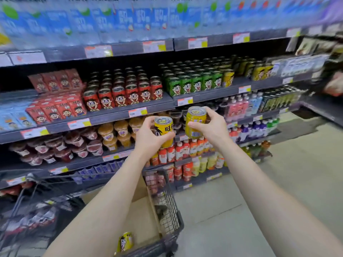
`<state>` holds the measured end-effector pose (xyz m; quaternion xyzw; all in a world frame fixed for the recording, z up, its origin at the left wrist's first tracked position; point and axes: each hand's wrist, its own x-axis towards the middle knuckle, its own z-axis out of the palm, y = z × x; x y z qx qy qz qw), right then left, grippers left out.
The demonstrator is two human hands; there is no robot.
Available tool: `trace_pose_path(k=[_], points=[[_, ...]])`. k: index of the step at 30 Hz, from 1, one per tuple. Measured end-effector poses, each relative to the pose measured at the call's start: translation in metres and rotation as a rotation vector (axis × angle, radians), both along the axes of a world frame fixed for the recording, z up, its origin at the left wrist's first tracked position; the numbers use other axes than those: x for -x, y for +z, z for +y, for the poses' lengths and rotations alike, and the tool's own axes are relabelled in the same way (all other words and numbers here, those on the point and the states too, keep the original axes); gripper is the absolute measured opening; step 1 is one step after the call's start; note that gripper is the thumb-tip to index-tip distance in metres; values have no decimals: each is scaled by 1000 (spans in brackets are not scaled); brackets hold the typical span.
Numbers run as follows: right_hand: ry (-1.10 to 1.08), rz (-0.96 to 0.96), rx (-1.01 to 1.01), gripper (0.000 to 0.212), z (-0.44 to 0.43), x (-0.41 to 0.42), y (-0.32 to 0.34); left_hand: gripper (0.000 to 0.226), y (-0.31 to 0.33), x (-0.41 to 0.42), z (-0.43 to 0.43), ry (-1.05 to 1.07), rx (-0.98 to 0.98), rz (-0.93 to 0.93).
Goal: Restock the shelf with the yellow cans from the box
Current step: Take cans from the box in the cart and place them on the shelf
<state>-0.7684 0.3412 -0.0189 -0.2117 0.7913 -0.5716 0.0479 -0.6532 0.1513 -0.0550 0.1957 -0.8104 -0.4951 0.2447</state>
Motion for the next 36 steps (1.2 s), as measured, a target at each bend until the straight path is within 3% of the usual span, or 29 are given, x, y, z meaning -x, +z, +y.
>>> trace_pose_path(k=[3, 8, 13, 19, 23, 29, 33, 36], points=[[14, 14, -11, 44, 47, 25, 15, 67, 10, 29, 49, 19, -16, 7], [10, 40, -26, 56, 110, 68, 32, 74, 30, 77, 109, -4, -11, 17], [-49, 2, 2, 78, 148, 125, 39, 77, 46, 136, 137, -24, 10, 21], [-109, -4, 27, 82, 169, 197, 37, 70, 55, 210, 156, -62, 38, 6], [-108, 14, -19, 75, 168, 272, 30, 73, 49, 285, 157, -76, 22, 26], [-48, 22, -20, 48, 154, 376, 31, 69, 49, 392, 151, -21, 0, 64], [-30, 37, -37, 50, 148, 435, 32, 67, 52, 442, 146, -3, 15, 59], [-18, 45, -40, 36, 145, 471, 32, 69, 51, 470, 143, 25, 30, 55]])
